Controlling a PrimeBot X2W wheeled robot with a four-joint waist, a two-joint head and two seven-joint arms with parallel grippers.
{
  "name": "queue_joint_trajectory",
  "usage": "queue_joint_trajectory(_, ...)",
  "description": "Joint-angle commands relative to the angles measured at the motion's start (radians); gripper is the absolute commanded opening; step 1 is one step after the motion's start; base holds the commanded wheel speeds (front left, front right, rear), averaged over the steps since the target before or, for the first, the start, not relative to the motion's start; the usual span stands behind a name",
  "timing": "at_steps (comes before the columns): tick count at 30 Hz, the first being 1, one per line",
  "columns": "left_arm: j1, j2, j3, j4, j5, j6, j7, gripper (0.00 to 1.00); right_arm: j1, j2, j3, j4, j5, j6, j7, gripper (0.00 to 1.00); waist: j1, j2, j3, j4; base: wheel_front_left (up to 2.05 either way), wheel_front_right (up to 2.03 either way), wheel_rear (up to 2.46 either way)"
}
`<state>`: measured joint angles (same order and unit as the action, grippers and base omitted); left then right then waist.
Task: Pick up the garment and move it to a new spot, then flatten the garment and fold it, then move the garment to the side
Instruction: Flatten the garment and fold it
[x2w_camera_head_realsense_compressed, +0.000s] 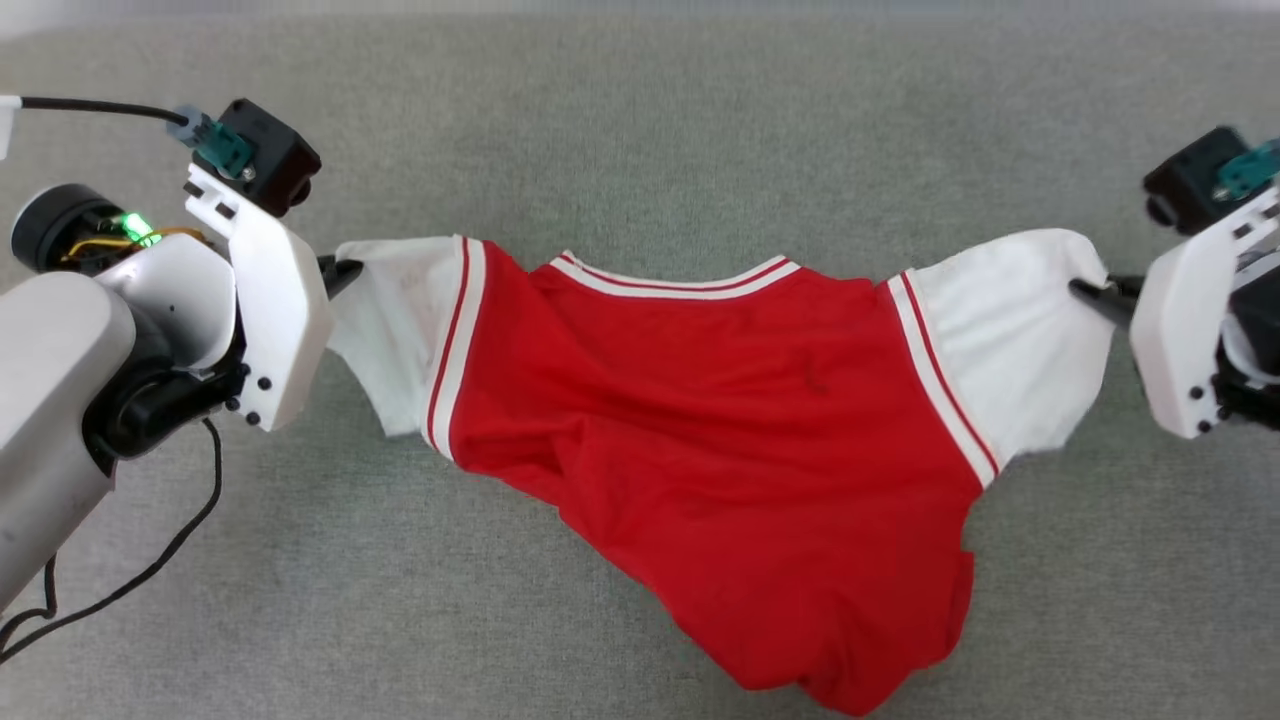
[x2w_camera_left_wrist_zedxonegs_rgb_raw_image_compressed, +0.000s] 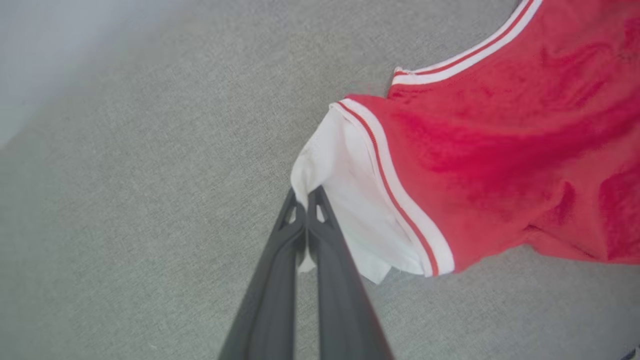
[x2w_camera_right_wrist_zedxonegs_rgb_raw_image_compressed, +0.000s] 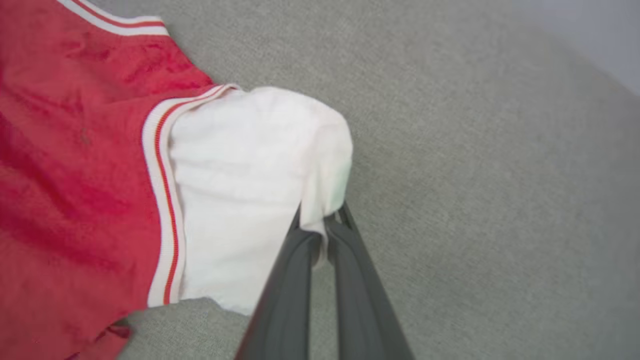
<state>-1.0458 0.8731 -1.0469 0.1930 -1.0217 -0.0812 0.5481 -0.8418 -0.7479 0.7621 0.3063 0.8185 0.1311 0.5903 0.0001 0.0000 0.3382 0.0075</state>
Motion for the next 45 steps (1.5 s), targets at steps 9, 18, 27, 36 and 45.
queue_joint_trajectory(9,-0.041,0.01,0.066,-0.064,0.051,0.004,-0.157,0.0,-0.018,-0.107,-0.097,-0.114,0.026,-0.001,-0.142,0.0,-0.0001,0.0,-0.114,-0.025,0.0,0.0,0.0)
queue_joint_trajectory(18,-0.17,-0.04,0.129,-0.058,0.101,0.027,-0.221,0.0,-0.075,-0.092,-0.264,-0.169,-0.07,-0.001,-0.155,0.0,-0.0001,0.0,-0.133,-0.042,0.0,0.0,0.0)
queue_joint_trajectory(27,-0.38,-0.129,0.166,0.081,0.172,0.014,-0.248,0.0,-0.314,0.004,-0.3,-0.139,-0.233,-0.001,-0.069,0.0,-0.0001,0.0,-0.031,-0.06,0.0,0.0,0.0)
queue_joint_trajectory(36,-0.659,-0.211,0.2,0.239,0.271,-0.005,-0.3,0.0,-0.664,0.095,-0.302,0.004,-0.382,-0.001,-0.123,0.0,-0.0001,0.0,0.115,-0.053,0.0,0.0,0.0)
queue_joint_trajectory(45,-0.868,-0.291,0.224,0.391,0.31,-0.023,-0.381,0.0,-0.901,0.17,-0.285,0.178,-0.469,-0.001,-0.229,0.0,-0.0001,0.0,0.177,-0.041,0.0,0.0,0.0)
